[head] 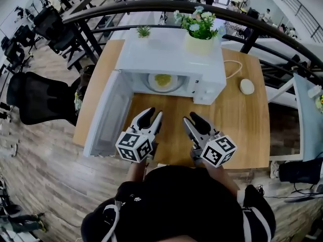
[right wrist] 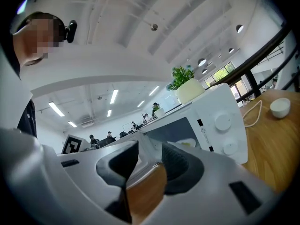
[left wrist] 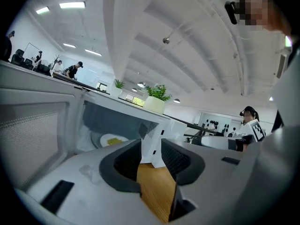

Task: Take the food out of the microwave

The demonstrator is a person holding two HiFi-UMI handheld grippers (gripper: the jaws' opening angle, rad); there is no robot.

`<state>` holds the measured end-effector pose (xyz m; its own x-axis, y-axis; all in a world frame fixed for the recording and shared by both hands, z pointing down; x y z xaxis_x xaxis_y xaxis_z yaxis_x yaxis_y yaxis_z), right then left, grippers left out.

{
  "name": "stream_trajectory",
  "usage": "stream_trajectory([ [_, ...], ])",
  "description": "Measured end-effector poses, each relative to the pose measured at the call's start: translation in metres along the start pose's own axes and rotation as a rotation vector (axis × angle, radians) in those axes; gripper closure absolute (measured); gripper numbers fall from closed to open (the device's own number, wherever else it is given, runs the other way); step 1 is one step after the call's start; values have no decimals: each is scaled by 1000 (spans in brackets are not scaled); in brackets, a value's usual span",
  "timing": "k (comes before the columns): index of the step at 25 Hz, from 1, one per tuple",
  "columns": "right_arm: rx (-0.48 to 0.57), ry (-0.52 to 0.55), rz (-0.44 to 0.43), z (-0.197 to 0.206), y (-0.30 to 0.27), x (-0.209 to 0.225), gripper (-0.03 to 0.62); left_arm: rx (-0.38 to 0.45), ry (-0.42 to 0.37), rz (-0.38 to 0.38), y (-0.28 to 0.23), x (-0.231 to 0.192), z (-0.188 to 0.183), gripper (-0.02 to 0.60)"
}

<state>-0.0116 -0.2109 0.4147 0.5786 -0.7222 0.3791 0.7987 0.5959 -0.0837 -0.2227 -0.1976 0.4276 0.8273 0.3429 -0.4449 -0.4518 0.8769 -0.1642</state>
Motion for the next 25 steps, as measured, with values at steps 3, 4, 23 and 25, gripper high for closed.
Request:
stream_trajectory([
  [3, 0, -25, 25, 4, -14, 1, 448, -27, 0, 22, -9, -14, -4, 468],
  [4, 0, -29, 32, 6, -20, 1, 445, -35, -3, 27, -12, -19, -4, 468],
  [23, -19, -266, 173, 42, -96, 30, 410, -149, 150, 44, -67, -94, 10, 436],
  [25, -14, -315, 204, 45, -103, 37, 404, -157, 173, 39, -75, -101, 11, 431],
])
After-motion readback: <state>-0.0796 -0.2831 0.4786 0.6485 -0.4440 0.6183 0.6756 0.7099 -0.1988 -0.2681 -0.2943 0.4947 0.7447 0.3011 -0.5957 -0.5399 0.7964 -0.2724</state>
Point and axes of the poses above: the fingertips, and each gripper's own axes: y backward along the fingers, x to its right, z out of its underside, the point moved 8 cm from there along y, backward along the fingers, and after that the axes turned 5 degrees about y, right-handed, at the moved point
